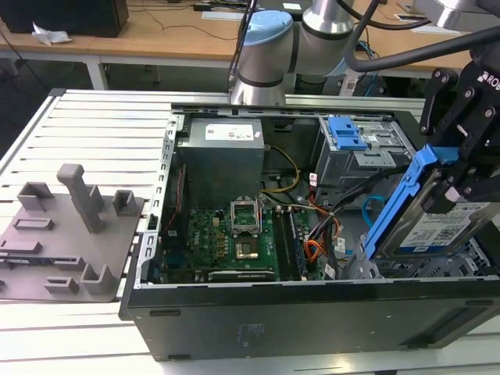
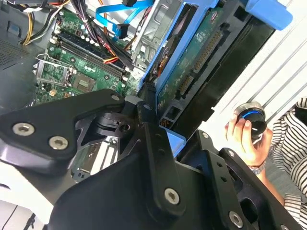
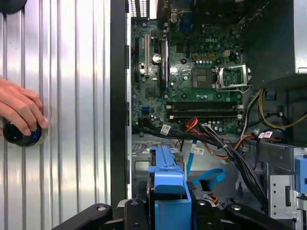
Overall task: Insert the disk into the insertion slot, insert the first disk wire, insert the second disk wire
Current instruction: 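Insert the disk into the insertion slot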
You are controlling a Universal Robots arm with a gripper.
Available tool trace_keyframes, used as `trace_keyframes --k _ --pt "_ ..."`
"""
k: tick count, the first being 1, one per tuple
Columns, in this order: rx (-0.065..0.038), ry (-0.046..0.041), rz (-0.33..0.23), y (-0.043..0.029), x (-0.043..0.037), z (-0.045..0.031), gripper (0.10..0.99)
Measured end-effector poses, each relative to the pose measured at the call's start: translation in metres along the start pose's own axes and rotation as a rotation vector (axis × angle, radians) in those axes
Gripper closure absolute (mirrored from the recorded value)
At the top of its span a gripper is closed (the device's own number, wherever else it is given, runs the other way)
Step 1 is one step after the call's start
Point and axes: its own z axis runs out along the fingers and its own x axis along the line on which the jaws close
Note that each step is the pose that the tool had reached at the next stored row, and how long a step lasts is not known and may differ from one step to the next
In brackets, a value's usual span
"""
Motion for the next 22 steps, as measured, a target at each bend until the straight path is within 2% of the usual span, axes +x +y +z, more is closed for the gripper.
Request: trace_keyframes --k 5,10,15,17,22 --pt "0.0 0.0002 0.0 -0.0002 0.0 0.0034 0.718" --pt "0.0 -0.0006 0.0 -0.0001 0.0 0.0034 0.718" --pt "0.0 -0.0003 0.0 0.0003 0.0 -0.008 0.718" --pt "0.0 -0.0009 0.0 0.0003 -0.0001 -0.0086 0.718" --pt "-0.014 -0.0036 0.0 -0.0081 -0.0056 -0.0069 0.718"
